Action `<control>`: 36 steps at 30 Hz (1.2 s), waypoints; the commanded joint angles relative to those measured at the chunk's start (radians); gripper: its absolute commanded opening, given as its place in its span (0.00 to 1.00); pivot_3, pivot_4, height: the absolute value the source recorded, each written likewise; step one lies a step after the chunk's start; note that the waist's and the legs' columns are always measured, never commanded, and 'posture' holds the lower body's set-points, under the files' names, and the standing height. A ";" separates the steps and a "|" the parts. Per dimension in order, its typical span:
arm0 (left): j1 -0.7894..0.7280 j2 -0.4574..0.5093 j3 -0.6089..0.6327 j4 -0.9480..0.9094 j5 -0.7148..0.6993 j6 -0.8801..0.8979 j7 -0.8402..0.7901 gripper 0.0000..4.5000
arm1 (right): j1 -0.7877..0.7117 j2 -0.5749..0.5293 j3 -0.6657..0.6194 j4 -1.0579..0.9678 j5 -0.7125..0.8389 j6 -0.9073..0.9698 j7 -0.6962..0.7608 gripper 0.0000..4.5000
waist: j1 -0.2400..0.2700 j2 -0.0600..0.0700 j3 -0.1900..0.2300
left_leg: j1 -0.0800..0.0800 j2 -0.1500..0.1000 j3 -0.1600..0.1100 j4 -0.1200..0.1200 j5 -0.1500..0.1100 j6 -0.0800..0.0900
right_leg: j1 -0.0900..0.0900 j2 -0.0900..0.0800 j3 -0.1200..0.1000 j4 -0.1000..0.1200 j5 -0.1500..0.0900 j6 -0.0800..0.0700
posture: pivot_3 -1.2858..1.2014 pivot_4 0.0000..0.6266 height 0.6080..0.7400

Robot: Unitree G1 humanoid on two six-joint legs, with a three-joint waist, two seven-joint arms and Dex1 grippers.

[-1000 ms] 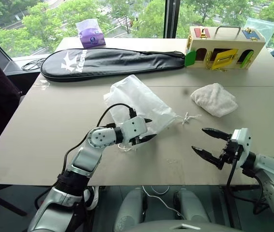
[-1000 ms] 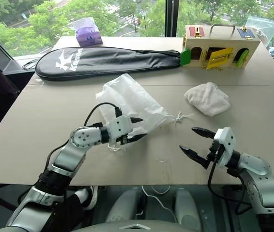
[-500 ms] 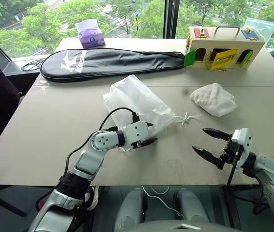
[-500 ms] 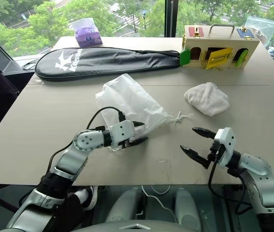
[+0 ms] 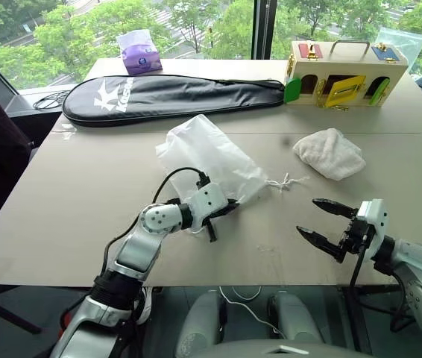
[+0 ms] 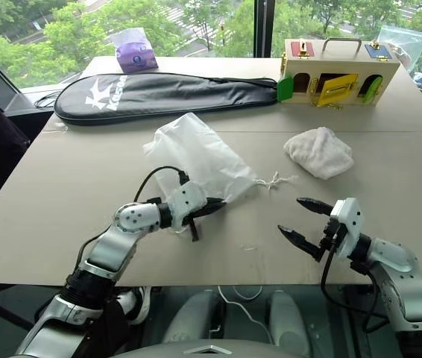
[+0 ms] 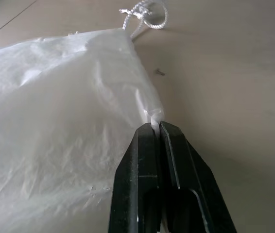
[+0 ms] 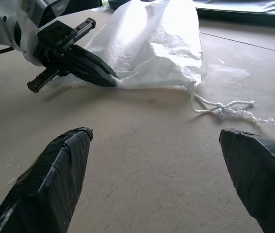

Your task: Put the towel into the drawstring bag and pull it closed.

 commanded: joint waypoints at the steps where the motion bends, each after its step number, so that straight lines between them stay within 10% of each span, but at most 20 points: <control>1: -0.011 -0.019 0.084 -0.042 -0.113 0.083 0.003 0.01 | -0.009 -0.002 -0.019 -0.027 0.008 -0.013 -0.002 1.00 | -0.001 0.000 0.000 | 0.000 0.000 0.000 0.000 0.000 0.000 | 0.000 0.000 0.000 0.000 0.000 0.000 | 0.52 0.24 1.00; 15: -0.073 -0.067 0.399 -0.032 -0.637 0.599 0.050 0.01 | -0.024 0.004 -0.009 -0.020 0.002 -0.014 0.000 1.00 | -0.004 0.000 0.000 | 0.000 0.000 0.000 0.001 0.000 0.000 | 0.000 0.000 0.000 0.001 0.000 0.000 | 0.52 0.24 1.00; 36: -0.494 0.192 0.227 0.174 -0.222 0.032 -0.142 0.01 | -0.346 0.048 -0.156 0.169 -0.125 -0.006 -0.388 1.00 | -0.005 -0.002 0.001 | -0.002 -0.003 0.001 0.000 0.000 0.000 | -0.002 0.000 0.001 0.000 0.000 0.000 | 0.52 0.24 1.00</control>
